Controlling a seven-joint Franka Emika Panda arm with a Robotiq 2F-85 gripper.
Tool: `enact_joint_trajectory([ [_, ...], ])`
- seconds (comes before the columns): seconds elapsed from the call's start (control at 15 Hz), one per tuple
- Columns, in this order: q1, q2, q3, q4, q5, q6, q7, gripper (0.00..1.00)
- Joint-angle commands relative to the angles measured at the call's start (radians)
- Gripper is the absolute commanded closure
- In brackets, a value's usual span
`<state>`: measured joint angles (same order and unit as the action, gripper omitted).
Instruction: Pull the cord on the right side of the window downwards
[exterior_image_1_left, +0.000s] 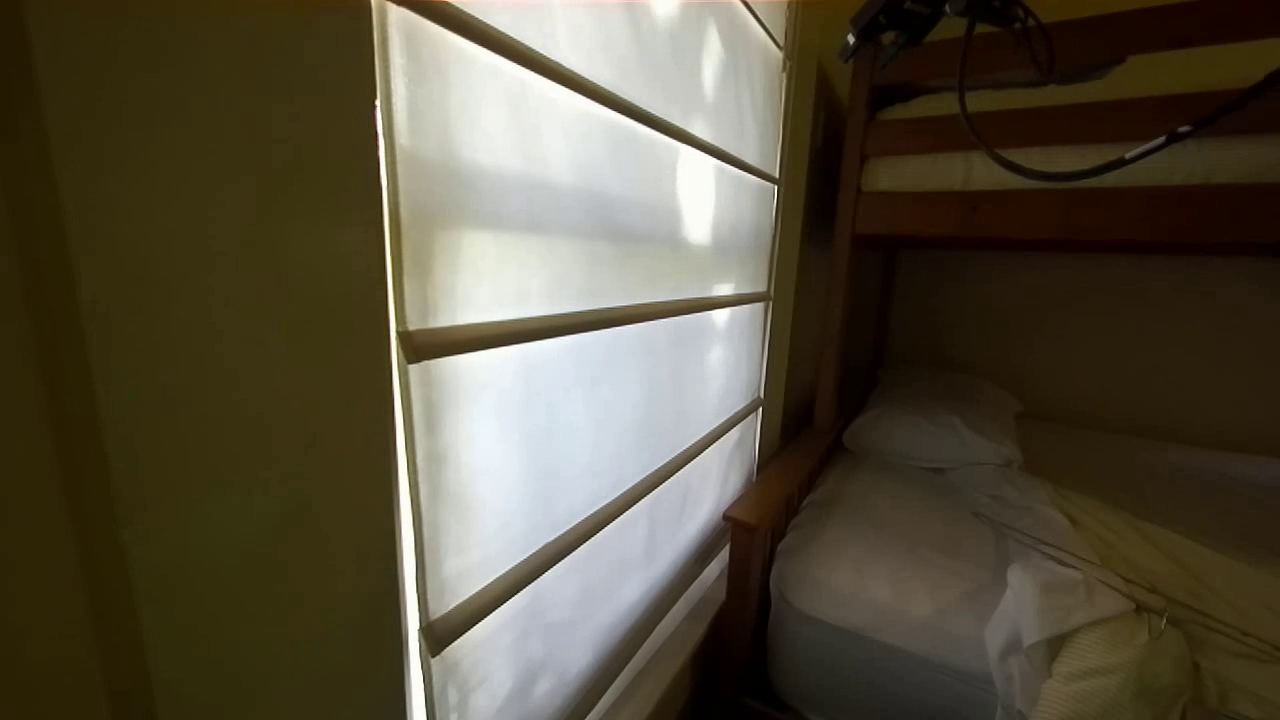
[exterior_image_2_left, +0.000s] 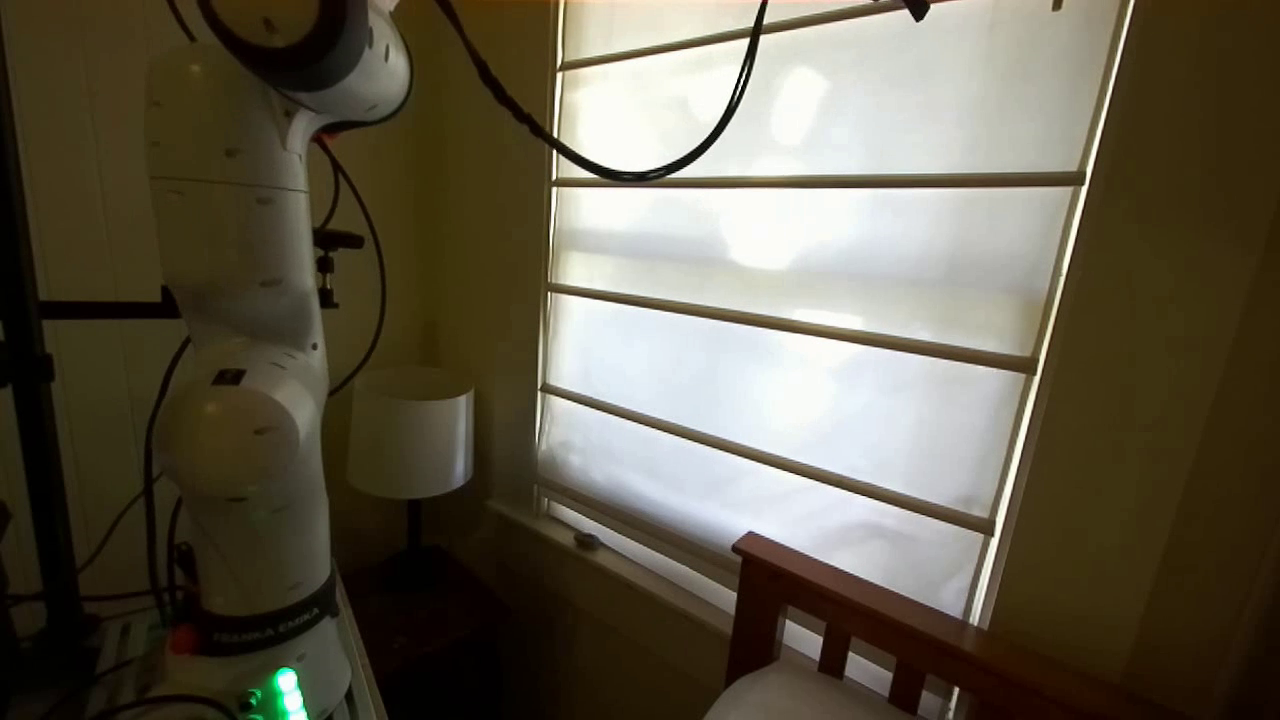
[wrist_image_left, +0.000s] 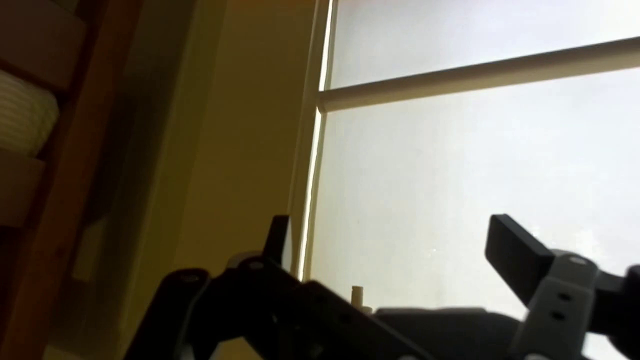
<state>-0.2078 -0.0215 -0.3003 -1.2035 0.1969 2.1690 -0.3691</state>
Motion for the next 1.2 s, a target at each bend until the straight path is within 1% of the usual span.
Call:
enact_joint_trajectory([
  [0.0, -0.038, 0.151, -0.041, 0.242, 0.185, -0.082, -0.098, 0.0],
  [0.07, -0.051, 0.179, -0.046, 0.287, 0.218, -0.087, -0.1, 0.0],
  [0.13, -0.02, 0.09, -0.029, 0.132, 0.14, -0.032, -0.073, 0.0],
  [0.27, -0.035, 0.132, -0.036, 0.199, 0.175, -0.047, -0.08, 0.0],
  [0.47, -0.039, 0.154, -0.037, 0.234, 0.184, -0.056, -0.081, 0.0],
  [0.53, -0.04, 0.175, -0.043, 0.258, 0.171, -0.029, -0.061, 0.0],
  [0.73, -0.067, 0.24, -0.048, 0.346, 0.224, 0.035, -0.06, 0.0],
  [0.8, -0.125, 0.265, 0.01, 0.384, 0.225, 0.048, -0.053, 0.0],
  [1.0, -0.185, 0.342, 0.067, 0.48, 0.268, 0.107, -0.053, 0.0],
  [1.07, -0.174, 0.385, 0.038, 0.538, 0.304, 0.113, -0.047, 0.0],
  [1.13, -0.188, 0.419, 0.051, 0.584, 0.325, 0.131, -0.024, 0.0],
])
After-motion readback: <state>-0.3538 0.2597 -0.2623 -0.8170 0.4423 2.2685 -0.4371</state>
